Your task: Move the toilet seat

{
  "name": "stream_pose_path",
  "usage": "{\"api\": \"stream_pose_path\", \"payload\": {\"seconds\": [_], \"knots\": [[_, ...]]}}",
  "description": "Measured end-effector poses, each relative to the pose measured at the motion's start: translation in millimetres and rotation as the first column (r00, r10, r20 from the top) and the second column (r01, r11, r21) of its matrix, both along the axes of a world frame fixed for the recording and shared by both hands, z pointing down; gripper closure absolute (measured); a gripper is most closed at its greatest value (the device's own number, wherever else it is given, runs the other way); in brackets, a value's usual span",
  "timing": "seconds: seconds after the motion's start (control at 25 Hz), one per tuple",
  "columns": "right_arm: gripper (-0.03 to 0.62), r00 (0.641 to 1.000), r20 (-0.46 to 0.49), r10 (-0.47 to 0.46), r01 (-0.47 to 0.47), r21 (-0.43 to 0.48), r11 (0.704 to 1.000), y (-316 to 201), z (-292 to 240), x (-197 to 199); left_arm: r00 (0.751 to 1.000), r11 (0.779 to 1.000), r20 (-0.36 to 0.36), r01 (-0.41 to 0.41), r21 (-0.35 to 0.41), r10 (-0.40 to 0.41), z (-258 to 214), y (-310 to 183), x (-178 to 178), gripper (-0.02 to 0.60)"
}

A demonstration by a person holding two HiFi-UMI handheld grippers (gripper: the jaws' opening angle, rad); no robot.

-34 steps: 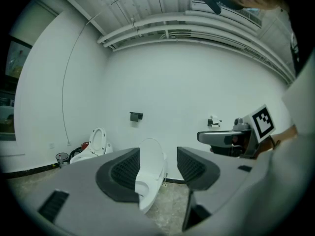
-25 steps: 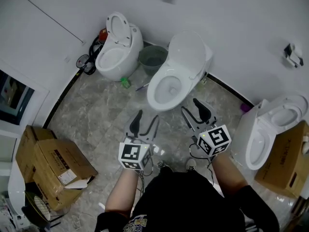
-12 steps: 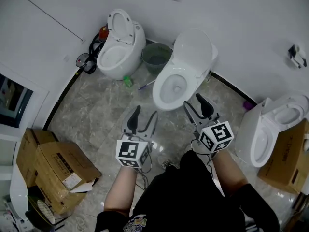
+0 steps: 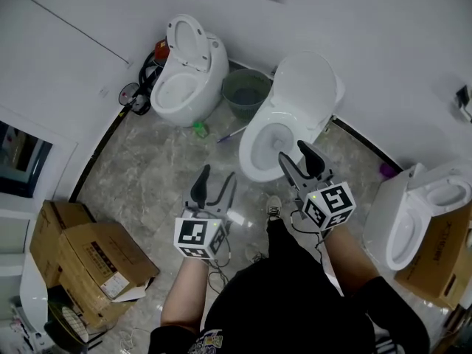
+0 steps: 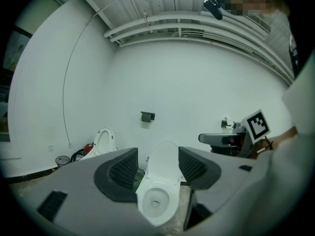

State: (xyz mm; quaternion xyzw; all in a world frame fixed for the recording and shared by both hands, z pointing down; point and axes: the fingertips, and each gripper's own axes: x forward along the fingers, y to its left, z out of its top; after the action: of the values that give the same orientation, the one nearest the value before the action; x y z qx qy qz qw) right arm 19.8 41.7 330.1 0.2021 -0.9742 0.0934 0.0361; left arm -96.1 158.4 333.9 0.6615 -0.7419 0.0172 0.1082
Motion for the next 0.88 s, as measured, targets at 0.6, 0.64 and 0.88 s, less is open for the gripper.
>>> {"api": "stream_pose_path", "payload": {"seconds": [0.6, 0.64, 0.88], "knots": [[0.359, 0.999, 0.043, 0.002, -0.003, 0.015, 1.0, -172, -25, -79, 1.0, 0.999, 0.005, -0.015, 0.041, 0.015, -27, -169, -74, 0.347], [0.359, 0.999, 0.045, 0.013, -0.013, 0.016, 1.0, -179, -26, -79, 1.0, 0.999, 0.007, -0.03, 0.042, 0.03, -29, -178, -74, 0.347], [0.359, 0.993, 0.05, 0.104, -0.105, 0.017, 0.994, -217, -29, -81, 0.993, 0.991, 0.023, -0.12, 0.054, 0.119, -36, -226, -87, 0.347]]}}
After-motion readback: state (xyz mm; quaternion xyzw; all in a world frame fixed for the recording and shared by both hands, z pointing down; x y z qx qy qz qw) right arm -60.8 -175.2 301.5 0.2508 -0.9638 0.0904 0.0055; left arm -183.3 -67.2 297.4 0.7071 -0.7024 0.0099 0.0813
